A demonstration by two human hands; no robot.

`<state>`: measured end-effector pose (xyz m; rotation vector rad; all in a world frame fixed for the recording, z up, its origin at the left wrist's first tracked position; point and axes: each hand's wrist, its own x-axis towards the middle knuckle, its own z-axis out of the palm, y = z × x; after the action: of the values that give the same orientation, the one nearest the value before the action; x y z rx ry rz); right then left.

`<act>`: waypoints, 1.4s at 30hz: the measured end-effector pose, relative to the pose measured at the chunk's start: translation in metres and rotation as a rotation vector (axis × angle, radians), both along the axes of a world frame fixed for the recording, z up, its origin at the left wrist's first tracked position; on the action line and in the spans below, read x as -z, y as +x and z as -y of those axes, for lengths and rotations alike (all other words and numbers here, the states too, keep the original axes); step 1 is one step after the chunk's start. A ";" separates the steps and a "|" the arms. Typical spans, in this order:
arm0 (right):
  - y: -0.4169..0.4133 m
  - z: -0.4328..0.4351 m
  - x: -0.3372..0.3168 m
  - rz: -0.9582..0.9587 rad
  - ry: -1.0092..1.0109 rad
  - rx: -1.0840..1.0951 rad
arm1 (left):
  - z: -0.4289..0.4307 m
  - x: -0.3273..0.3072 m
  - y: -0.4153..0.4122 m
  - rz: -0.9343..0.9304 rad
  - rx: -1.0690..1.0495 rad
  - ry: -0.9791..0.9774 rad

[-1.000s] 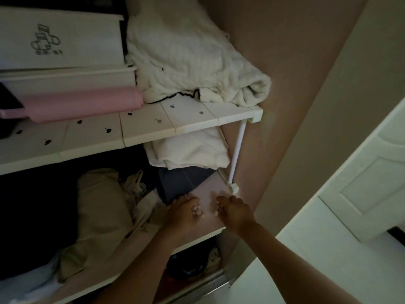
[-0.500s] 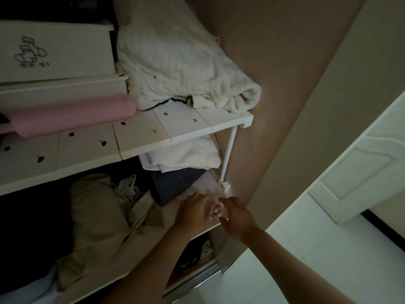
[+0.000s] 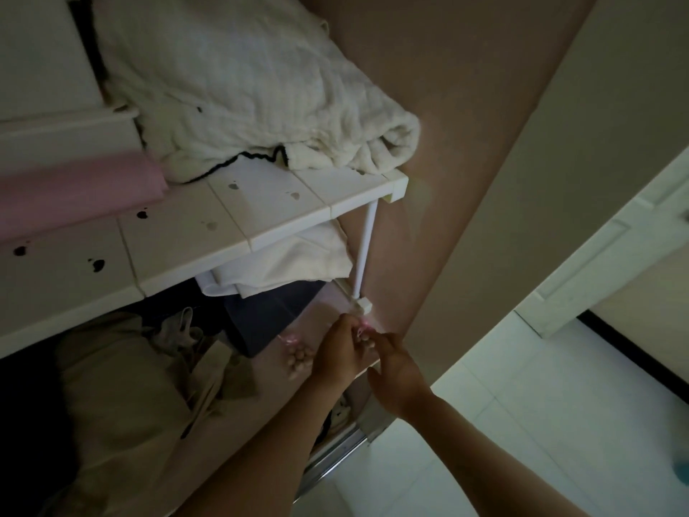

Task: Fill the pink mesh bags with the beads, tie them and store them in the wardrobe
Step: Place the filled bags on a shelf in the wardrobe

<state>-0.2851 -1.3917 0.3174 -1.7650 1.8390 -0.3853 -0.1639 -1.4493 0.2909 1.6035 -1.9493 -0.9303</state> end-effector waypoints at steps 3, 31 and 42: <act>0.001 0.002 0.001 -0.029 0.024 0.024 | 0.015 0.008 -0.004 -0.014 0.034 -0.082; 0.046 0.031 -0.011 0.085 0.141 -0.026 | -0.004 -0.019 0.086 -0.026 -0.341 -0.053; 0.090 0.021 0.001 0.214 0.158 -0.060 | -0.023 -0.008 0.094 -0.357 -0.351 0.190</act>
<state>-0.1950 -1.4131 0.3165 -1.6019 1.6177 -0.3789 -0.0702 -1.4263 0.2985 1.6739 -1.3225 -1.1816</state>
